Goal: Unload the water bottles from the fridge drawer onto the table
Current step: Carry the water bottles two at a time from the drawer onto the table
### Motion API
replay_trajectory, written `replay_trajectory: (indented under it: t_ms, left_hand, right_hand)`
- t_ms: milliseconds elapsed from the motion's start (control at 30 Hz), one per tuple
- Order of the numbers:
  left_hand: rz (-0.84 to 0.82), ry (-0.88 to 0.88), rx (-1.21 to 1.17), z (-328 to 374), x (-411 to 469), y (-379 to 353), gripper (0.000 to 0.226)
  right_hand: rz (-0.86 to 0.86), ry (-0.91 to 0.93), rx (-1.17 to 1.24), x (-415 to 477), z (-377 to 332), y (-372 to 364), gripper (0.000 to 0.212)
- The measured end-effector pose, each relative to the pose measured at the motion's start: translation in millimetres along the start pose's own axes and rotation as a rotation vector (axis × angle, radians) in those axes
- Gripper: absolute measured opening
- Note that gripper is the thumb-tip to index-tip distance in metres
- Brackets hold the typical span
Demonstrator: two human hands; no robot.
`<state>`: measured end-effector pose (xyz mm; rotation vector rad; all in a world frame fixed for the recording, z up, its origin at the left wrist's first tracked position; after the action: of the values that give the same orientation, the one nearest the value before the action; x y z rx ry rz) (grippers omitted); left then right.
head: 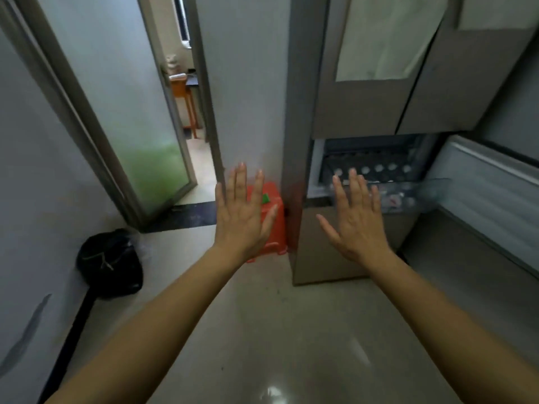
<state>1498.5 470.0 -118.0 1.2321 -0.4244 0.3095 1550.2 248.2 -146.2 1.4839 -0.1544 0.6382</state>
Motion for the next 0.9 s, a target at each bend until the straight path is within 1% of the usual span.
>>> replay_trajectory:
  t_ms: [100,200,400,500,600,700,767,900]
  left_hand:
    - [-0.094,-0.097,-0.074,63,62,-56,0.074]
    - [-0.187,-0.173,-0.137,122,101,-104,0.074]
    - [-0.362,-0.258,-0.165,204,151,-196,0.073]
    - [-0.432,-0.27,-0.123,222,170,-240,0.072]
    - [-0.485,-0.217,-0.057,226,188,-274,0.072]
    - [-0.515,-0.167,-0.002,230,211,-296,0.073]
    - [-0.508,-0.114,0.006,232,228,-309,0.072]
    - [-0.533,0.031,-0.048,228,241,-336,0.071]
  right_hand:
    - [0.001,-0.133,-0.051,10,92,-4,0.085]
    - [-0.01,-0.29,-0.078,-2,168,-8,0.084]
    - [-0.076,-0.445,-0.103,-17,288,-49,0.083]
    - [-0.111,-0.433,-0.061,2,334,-88,0.081]
    - [-0.191,-0.402,0.006,32,370,-126,0.082]
    - [-0.242,-0.31,0.059,68,399,-152,0.081]
    - [-0.27,-0.248,0.088,94,416,-169,0.08]
    - [-0.371,-0.201,0.146,129,436,-205,0.078]
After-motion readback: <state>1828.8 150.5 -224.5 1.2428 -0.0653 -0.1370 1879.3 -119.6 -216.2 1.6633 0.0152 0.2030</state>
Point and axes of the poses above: each hand's wrist, its own x-axis towards the middle knuckle, its own y-axis out of the back of the hand, z = x × y, the point moved 8 cm from there along x, towards the middle knuckle, and after that the axes turned 9 degrees about -x, right-handed, at the moved point
